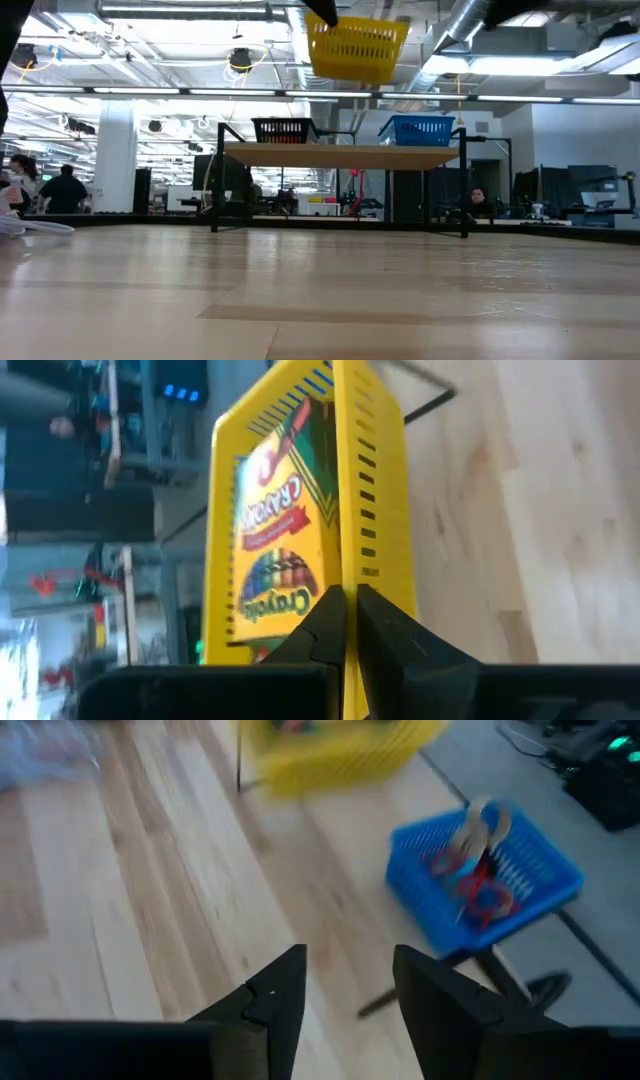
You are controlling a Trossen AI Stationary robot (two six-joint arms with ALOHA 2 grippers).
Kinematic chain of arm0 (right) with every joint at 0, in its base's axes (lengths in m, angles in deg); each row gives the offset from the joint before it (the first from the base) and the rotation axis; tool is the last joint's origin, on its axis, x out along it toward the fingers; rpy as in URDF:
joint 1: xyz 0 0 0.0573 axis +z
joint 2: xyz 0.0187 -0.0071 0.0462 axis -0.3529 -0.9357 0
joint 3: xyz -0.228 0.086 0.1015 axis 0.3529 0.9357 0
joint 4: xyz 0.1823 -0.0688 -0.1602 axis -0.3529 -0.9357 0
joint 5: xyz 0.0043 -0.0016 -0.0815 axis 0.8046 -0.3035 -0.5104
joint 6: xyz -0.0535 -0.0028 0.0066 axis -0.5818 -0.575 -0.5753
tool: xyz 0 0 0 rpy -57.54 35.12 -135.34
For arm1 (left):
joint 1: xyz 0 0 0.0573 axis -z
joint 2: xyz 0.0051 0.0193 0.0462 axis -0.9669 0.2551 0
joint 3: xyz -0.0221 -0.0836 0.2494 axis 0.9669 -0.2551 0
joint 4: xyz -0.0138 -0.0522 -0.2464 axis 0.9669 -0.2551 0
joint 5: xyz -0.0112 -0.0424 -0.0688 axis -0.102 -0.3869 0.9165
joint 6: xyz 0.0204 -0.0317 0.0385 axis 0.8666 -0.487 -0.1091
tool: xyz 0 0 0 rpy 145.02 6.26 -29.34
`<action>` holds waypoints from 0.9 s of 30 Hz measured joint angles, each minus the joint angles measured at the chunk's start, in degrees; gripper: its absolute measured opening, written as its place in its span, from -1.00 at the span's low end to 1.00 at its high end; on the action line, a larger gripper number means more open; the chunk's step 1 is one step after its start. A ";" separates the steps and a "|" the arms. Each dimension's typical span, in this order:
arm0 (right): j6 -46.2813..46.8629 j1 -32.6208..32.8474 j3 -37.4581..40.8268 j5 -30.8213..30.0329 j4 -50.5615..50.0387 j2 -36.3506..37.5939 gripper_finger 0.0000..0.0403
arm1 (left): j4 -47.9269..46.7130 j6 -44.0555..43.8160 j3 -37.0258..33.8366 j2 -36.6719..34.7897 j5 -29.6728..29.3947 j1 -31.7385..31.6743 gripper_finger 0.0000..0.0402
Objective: Pick & Place Office Desk Supplies
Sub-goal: Put the yellow bin on top of the shelf
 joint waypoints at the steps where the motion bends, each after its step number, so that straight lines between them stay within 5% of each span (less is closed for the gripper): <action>1: -4.54 -4.05 -2.26 3.47 1.17 0.63 -0.26 | 0.00 0.76 0.00 -0.50 0.79 0.57 -0.98; 6: -21.02 -22.14 -15.79 19.55 -1.16 -5.34 -0.26 | 1.34 3.97 0.00 -1.44 1.56 3.45 -0.98; 10: -27.80 -29.39 -28.50 23.97 -12.34 -17.88 -0.26 | 1.50 5.49 0.00 -1.70 1.76 4.54 -0.98; 19: -32.13 -29.10 -51.95 28.70 -19.94 -31.88 -0.26 | 1.88 3.19 0.00 -1.68 3.70 5.16 -0.98; 27: -32.69 -29.51 -56.06 30.63 -24.86 -40.10 -0.26 | 4.24 4.77 0.00 -1.67 3.94 6.75 -0.98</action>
